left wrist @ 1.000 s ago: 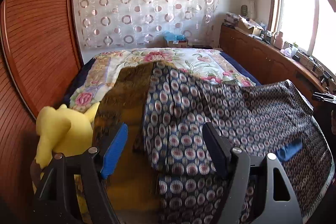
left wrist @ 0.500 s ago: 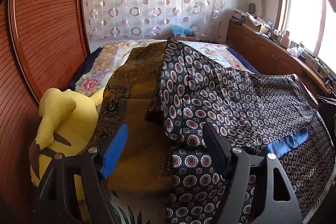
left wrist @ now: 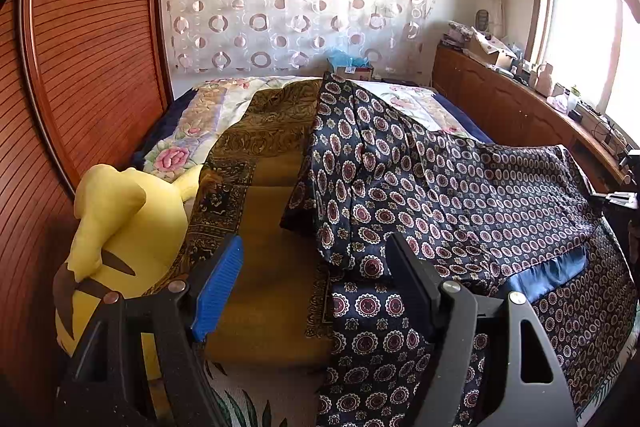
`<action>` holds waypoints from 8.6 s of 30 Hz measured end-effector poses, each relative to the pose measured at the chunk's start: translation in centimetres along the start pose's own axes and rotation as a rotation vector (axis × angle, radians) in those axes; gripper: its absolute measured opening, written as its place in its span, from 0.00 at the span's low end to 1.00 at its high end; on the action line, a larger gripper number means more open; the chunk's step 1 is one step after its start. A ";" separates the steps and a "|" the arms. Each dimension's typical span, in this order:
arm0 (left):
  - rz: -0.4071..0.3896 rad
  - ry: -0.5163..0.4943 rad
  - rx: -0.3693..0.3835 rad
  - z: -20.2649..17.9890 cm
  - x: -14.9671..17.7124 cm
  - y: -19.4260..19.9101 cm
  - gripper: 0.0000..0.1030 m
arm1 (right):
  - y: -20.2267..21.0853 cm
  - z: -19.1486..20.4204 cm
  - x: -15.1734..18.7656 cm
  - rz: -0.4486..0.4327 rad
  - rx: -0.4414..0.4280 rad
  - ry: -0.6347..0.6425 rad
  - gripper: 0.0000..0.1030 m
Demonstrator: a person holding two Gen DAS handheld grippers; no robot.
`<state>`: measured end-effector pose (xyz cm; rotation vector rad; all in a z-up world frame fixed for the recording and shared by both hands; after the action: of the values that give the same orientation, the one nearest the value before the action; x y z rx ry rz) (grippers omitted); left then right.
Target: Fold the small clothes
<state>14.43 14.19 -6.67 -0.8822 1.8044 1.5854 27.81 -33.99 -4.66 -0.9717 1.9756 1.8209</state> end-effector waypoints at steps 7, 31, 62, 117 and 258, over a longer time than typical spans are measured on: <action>-0.019 0.017 0.002 0.2 -0.9 0.3 0.72 | 6.4 1.6 -3.7 -0.139 -0.168 -0.047 0.01; 0.009 -0.011 0.021 0.5 -2.4 -1.6 0.52 | 8.0 -2.3 0.2 -0.105 -0.009 -0.142 0.01; 0.022 0.041 0.133 -1.1 4.5 7.1 0.01 | 14.4 -5.0 5.1 -0.186 -0.196 -0.261 0.01; 0.016 -0.001 0.043 -3.3 7.1 7.1 0.74 | 6.1 10.1 9.1 -0.119 -0.089 0.055 0.46; 0.005 -0.118 0.225 -12.1 4.4 4.0 0.77 | -4.7 27.1 3.8 -0.083 -0.305 0.337 0.06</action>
<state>8.67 2.05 -6.07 -0.6672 1.8576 1.3734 21.79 -8.93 -15.08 -1.5176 1.8259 2.0613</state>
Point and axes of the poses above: each gripper's, at about its wrist camera, not at the fingertips, and y roughly against the way its jaws point, z to its left, x to its underside, the point moved 3 cm from there along -y, roughly the way its jaws point, and after that the axes turned 6 degrees about x, right-handed, at the moved point
